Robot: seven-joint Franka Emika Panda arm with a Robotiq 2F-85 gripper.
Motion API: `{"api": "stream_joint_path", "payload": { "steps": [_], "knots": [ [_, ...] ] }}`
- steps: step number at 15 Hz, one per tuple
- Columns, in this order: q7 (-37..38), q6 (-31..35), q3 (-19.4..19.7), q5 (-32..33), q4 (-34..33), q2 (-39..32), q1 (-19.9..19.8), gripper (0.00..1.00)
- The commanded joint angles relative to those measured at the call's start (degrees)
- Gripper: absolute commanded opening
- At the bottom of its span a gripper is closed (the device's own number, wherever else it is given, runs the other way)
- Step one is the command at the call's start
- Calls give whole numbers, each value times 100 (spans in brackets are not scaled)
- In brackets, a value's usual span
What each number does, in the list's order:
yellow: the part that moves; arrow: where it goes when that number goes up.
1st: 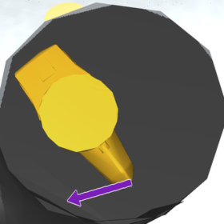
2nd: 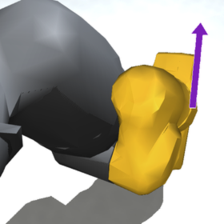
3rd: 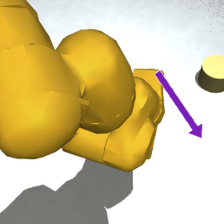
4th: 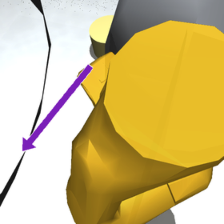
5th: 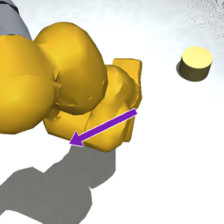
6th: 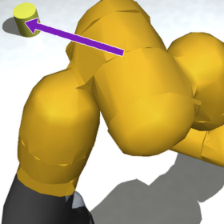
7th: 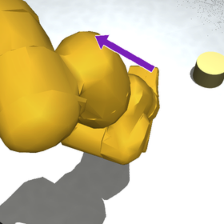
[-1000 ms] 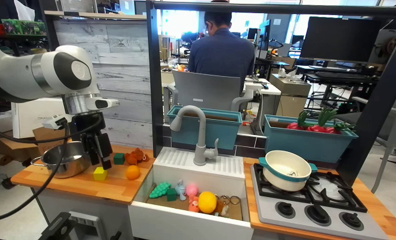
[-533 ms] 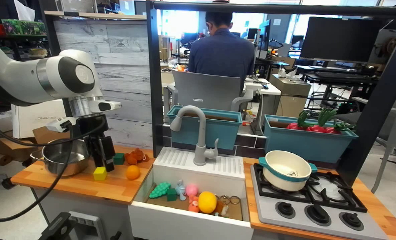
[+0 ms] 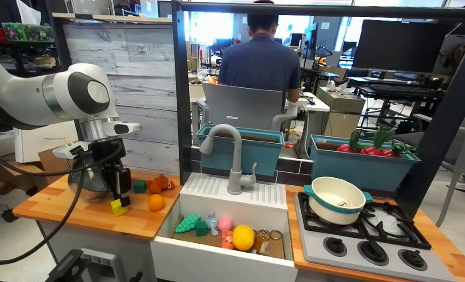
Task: Remove the yellow plush toy from the silver pot, put it in the sink and put the yellow block, plastic orange and brown toy in the silver pot
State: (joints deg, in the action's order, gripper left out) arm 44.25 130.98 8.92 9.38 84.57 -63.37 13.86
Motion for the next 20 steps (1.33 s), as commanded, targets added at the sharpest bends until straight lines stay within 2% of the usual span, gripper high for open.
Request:
{"api": "stream_joint_path", "payload": {
  "steps": [1,7,16,18,20],
  "knots": [
    [0,-182,94,1,-232,-135,88,13],
    [-6,5,67,-22,-27,195,93,12],
    [-43,1165,19,-63,1125,1768,70,12],
    [-129,1352,-54,-89,1331,2001,35,12],
    [-578,1368,-395,-289,1504,2237,-157,12]
  ]
}}
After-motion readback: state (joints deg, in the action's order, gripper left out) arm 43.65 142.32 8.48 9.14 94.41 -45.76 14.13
